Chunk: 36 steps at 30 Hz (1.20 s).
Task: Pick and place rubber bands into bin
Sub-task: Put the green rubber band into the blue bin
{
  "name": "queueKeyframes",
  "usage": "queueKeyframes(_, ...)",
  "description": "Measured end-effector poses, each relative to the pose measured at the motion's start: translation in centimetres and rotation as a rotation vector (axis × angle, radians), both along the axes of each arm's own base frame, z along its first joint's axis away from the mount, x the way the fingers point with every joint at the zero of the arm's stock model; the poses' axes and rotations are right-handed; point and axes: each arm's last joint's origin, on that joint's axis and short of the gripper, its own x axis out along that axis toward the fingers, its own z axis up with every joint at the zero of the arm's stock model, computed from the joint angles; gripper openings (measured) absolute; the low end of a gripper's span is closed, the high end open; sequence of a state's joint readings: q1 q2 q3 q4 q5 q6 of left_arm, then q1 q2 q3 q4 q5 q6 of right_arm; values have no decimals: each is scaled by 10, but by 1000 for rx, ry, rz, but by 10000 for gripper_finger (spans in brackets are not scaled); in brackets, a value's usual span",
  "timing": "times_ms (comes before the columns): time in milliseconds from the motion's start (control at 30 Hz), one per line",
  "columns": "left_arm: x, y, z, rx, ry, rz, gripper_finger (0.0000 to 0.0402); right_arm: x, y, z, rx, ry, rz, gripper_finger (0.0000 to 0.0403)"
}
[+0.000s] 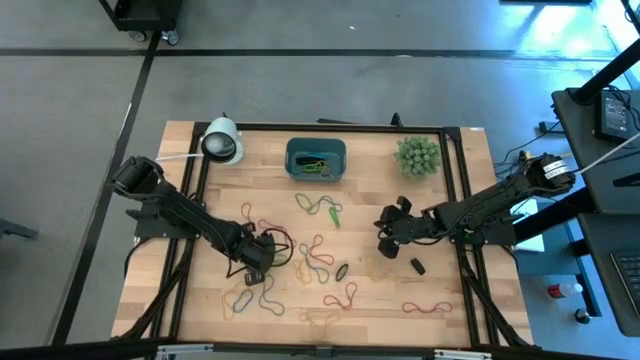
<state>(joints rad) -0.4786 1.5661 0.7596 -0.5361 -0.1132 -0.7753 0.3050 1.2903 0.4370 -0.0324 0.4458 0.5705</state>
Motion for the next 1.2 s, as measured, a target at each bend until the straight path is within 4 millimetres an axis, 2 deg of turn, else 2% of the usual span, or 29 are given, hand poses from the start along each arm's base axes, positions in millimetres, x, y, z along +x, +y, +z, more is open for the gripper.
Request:
queueKeyframes(300,5,-5,31,-25,-78,-99,5,1,0,1,0,-8,3,5)
queueKeyframes(467,21,9,59,55,-198,-161,2,1,0,1,-9,-11,14,5)
queueKeyframes(600,41,29,83,155,-281,-199,4,2,1,2,-13,-21,22,5)
queueKeyframes(767,65,67,111,307,-349,-235,2,3,1,3,-25,-29,38,5)
queueKeyframes(933,79,124,131,435,-418,-133,2,5,1,4,-33,-47,51,5)
queueKeyframes(1067,83,173,136,484,-438,-68,2,6,1,5,-35,-58,56,5)
queueKeyframes(1200,86,218,127,453,-412,-7,2,6,1,5,-43,-58,64,5)
